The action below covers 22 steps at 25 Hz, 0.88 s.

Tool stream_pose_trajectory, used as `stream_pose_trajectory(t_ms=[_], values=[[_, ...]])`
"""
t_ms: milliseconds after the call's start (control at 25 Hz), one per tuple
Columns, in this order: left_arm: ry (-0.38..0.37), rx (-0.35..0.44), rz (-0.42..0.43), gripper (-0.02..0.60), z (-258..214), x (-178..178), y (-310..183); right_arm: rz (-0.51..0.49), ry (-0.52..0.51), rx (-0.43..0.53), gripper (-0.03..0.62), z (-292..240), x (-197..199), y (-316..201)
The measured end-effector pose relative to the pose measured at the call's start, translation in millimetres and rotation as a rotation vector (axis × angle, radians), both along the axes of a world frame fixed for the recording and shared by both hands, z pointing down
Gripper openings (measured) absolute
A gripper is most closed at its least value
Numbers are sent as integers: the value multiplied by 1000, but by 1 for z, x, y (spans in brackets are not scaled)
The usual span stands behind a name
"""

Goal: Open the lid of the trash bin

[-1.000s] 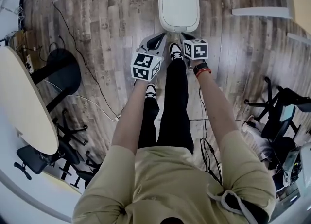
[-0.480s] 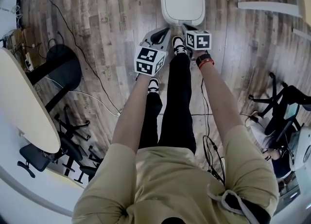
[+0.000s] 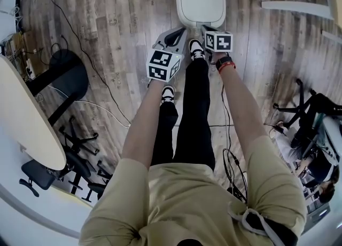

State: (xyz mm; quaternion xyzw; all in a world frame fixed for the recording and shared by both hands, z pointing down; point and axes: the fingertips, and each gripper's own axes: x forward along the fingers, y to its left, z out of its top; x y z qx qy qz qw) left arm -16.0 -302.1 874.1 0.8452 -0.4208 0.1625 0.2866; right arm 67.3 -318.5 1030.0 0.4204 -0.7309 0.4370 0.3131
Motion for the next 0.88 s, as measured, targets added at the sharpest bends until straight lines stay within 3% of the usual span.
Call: stream_pose_trajectory(t_ms=[600, 880], values=[[-15, 0, 27, 23, 8, 8, -2, -8, 0, 7, 15, 5, 2, 3], [-11, -23, 28, 23, 10, 3, -3, 39, -25, 19, 14, 7, 0, 4]])
